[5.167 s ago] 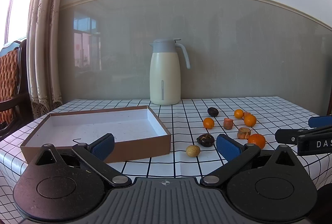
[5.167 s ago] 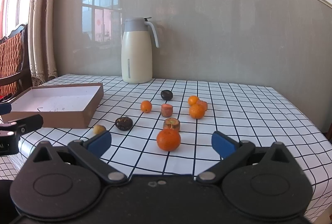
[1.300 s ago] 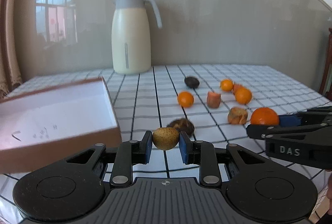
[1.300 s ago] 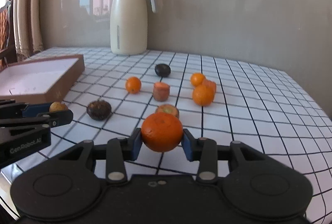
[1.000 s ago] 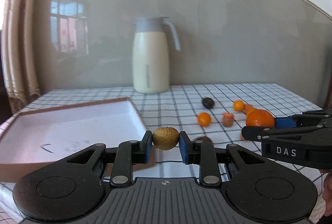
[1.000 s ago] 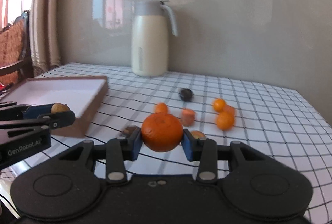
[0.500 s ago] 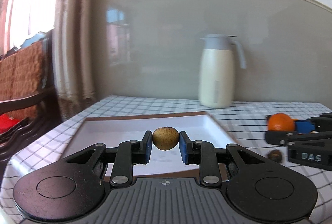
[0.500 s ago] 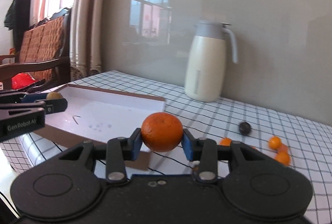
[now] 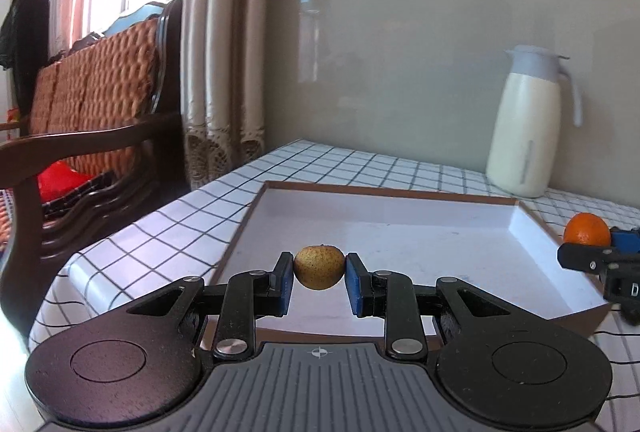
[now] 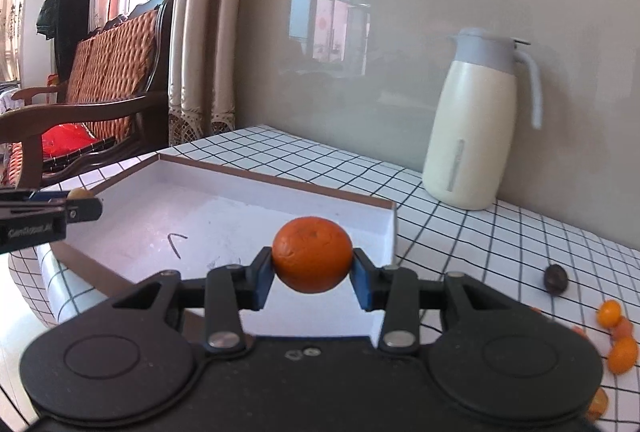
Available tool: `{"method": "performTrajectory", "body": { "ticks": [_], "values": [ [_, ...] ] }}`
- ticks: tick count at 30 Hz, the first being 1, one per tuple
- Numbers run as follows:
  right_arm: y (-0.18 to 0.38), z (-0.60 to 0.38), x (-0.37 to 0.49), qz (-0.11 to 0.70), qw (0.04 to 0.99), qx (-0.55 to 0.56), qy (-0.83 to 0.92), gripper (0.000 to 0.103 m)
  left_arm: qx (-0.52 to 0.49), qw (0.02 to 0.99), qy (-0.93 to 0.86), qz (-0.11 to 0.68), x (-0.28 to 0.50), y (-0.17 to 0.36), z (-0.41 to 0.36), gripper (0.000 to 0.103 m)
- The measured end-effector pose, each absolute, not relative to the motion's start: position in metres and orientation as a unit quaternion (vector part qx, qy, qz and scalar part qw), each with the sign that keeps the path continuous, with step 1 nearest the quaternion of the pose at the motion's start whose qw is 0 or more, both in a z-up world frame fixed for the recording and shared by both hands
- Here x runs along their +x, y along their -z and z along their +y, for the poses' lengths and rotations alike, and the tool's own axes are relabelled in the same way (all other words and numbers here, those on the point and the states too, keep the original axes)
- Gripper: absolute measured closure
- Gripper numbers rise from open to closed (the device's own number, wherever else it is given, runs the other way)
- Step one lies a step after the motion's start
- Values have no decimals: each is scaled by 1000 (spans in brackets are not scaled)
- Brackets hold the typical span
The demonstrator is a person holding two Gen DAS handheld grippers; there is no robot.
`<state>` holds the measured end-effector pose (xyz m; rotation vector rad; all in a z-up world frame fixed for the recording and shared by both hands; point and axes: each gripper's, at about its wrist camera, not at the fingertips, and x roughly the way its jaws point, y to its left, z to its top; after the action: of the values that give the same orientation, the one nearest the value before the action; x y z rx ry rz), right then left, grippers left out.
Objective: Organize fruits
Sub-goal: 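Carry kiwi and orange into the cardboard box and open both grippers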
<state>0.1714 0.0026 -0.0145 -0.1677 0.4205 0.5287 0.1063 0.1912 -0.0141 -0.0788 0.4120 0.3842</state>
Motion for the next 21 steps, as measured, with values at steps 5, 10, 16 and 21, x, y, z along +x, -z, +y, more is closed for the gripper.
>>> {"method": "performTrajectory", "body": {
  "ticks": [5,10,16,21],
  "values": [
    [18,-1,164,150,964,-85,-203,6,-40,958,-218,180,100,15,191,22],
    [18,-17,161,152,966,-76,-192,6,-38,961,-243,126,84,7,185,0],
    [19,-30,158,159,969,-75,-177,6,-17,962,-237,131,87,6,174,0],
    [16,-33,157,182,964,-77,-180,6,-12,966,-230,119,82,0,161,0]
  ]
}}
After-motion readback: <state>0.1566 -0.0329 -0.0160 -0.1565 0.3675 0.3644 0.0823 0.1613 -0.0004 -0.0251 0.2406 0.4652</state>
